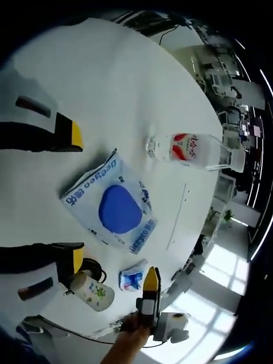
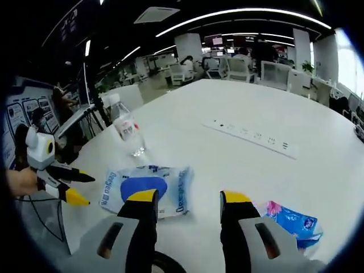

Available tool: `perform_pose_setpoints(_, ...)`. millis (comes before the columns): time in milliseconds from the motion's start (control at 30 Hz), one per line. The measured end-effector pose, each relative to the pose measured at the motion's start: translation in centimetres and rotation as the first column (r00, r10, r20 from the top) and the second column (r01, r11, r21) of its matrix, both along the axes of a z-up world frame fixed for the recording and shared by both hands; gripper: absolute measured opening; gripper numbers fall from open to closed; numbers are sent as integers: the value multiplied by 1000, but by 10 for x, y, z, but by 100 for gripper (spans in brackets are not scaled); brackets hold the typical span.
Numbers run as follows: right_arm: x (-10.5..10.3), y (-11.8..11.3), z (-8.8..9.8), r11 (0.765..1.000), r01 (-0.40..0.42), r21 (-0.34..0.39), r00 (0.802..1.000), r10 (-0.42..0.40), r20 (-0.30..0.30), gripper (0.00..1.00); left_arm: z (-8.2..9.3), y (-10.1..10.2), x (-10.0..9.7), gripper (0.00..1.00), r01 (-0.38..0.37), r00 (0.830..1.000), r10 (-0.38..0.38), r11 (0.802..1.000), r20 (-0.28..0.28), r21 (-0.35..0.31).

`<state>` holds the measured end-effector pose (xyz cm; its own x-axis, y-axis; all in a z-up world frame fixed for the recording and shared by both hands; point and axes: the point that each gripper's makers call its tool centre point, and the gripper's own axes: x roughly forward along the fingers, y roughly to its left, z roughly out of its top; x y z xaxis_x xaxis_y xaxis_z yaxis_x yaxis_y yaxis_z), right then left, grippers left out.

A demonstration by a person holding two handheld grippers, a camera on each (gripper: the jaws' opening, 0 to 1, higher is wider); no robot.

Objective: Arrange the tabletop items into an orderly group along one side of the table until the central work area is clear of visible clutter.

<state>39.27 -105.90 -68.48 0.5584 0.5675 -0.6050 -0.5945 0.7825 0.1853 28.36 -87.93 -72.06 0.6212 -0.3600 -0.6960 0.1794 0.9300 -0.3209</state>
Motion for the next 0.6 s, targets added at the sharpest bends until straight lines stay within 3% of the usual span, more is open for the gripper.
perform_pose_setpoints(600,6,20,-37,1000,-24,-2,995,24,-93,40,-16,-6,2,59,-34,999,33,999,-39,-23)
